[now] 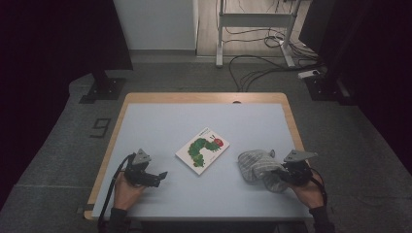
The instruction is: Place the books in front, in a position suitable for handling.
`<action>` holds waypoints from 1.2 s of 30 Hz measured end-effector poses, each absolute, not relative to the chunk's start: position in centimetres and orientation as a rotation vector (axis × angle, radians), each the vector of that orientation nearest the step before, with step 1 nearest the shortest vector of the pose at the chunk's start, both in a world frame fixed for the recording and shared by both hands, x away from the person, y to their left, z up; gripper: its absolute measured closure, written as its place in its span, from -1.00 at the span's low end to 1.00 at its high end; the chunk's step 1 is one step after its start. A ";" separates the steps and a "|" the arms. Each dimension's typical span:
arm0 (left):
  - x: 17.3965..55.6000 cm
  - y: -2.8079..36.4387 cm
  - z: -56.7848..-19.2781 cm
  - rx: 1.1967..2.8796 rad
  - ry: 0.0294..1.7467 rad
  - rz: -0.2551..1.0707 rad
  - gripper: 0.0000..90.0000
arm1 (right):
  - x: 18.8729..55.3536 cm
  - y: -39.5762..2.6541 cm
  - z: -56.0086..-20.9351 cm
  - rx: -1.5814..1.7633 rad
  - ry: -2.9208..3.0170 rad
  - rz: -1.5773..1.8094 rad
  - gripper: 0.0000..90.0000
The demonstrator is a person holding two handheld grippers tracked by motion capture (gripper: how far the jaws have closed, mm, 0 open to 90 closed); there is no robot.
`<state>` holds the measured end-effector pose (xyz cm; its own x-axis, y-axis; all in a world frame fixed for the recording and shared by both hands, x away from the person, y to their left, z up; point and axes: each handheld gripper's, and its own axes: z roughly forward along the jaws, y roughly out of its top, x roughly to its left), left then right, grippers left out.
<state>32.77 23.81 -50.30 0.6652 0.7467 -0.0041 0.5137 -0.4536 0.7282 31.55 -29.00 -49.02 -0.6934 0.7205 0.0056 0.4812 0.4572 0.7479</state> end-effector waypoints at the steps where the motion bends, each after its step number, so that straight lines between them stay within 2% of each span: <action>1: 32.8 23.8 -50.4 2.155 0.966 0.409 -1.00 | 31.6 -29.0 -49.0 1.024 2.399 1.082 0.68; 6: 32.9 23.7 -50.6 2.143 0.949 0.398 -1.00 | 31.4 -29.3 -50.5 1.058 2.400 1.098 0.63; 8: 32.9 23.7 -50.6 2.134 0.935 0.390 -1.00 | 31.3 -29.5 -50.7 1.063 2.399 1.109 0.52; 10: 32.9 23.7 -50.5 2.123 0.926 0.382 -1.00 | 31.3 -29.6 -50.5 1.073 2.394 1.100 0.22; 11: 32.9 23.7 -50.5 2.118 0.921 0.384 -1.00 | 31.1 -29.5 -50.2 1.073 2.391 1.085 -0.06; 12: 32.8 23.7 -50.4 2.110 0.911 0.395 -1.00 | 31.0 -29.5 -49.9 1.072 2.390 1.084 -0.19; 13: 32.8 23.7 -50.4 2.110 0.911 0.395 -1.00 | 31.0 -29.5 -49.9 1.072 2.390 1.084 -0.19; 14: 32.8 23.8 -50.4 2.106 0.902 0.402 -1.00 | 30.9 -29.5 -49.4 1.069 2.392 1.099 -0.38; 15: 32.8 23.7 -50.4 2.101 0.892 0.407 -1.00 | 30.9 -29.5 -49.4 1.069 2.392 1.099 -0.38; 17: 32.7 23.7 -50.4 2.092 0.882 0.408 -1.00 | 30.6 -29.6 -48.4 1.061 2.388 1.102 -0.57; 20: 32.9 23.9 -50.2 2.076 0.899 0.387 -1.00 | 30.3 -29.5 -47.4 1.051 2.388 1.105 -0.68; 28: 33.2 23.9 -49.8 2.086 0.928 0.375 -1.00 | 30.7 -28.4 -44.7 1.012 2.379 1.167 -0.76; 33: 33.7 23.5 -49.3 2.127 0.925 0.382 -1.00 | 32.3 -26.2 -43.4 0.984 2.374 1.182 -1.00; 36: 33.9 23.1 -49.1 2.133 0.916 0.383 -1.00 | 33.2 -25.0 -43.2 0.969 2.372 1.183 -1.00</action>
